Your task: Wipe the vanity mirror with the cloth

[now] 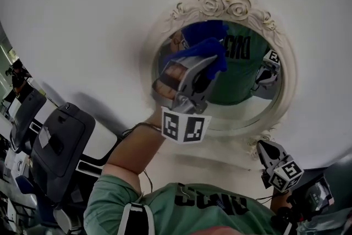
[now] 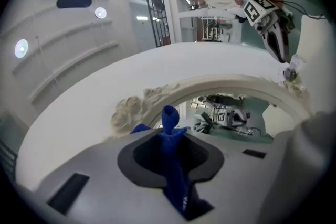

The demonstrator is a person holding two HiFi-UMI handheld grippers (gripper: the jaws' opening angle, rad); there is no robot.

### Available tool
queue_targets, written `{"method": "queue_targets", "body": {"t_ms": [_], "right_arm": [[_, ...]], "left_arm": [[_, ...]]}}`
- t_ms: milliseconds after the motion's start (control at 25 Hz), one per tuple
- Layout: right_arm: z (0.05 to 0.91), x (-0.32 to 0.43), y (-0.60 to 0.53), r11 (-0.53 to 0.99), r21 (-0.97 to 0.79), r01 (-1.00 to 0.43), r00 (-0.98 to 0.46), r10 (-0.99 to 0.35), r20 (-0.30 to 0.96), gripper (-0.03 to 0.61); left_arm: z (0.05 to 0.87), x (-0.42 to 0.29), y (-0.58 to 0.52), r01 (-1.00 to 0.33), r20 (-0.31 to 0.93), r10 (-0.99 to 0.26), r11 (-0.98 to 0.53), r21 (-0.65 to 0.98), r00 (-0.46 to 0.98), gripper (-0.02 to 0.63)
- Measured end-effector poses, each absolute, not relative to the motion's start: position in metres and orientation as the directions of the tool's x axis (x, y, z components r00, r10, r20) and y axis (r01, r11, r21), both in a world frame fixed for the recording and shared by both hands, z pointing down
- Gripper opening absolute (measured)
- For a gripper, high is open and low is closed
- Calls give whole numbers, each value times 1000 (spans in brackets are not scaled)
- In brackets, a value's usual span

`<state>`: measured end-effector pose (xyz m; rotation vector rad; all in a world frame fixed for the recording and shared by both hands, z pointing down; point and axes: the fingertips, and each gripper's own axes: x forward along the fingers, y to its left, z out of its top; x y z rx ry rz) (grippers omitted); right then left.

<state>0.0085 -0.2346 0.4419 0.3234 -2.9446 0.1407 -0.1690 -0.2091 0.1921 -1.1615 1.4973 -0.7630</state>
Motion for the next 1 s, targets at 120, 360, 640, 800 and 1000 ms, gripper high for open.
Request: {"method": "queue_targets", "body": {"t_ms": [120,360,640,800,1000], "right_arm": [[438,-1,-227,976,-67,-207,-962,-190,194,12],[433,-12,-217,982,-43,-186,-963,-173,205,12],[436,-3,-225,976,-38,-213,-957,-201,208,12],[437,2,-229,974,-39,-222,-957,-210,201,12],[442,12,-236,969,-58,-240,-956,-226,185,12]], "left_arm": [[197,-227,-184,-252,-350,-928,372,-893,-129,74],[209,-279,-188,-153,-348,-897,398,-905,-273,74],[217,-285,-208,-170,-342,-904,390,-905,-255,72],[215,-258,-223,-158,-338,-922,368,-916,-189,71],[217,-191,-261,-107,-306,-950,311,-944,-63,71]]}}
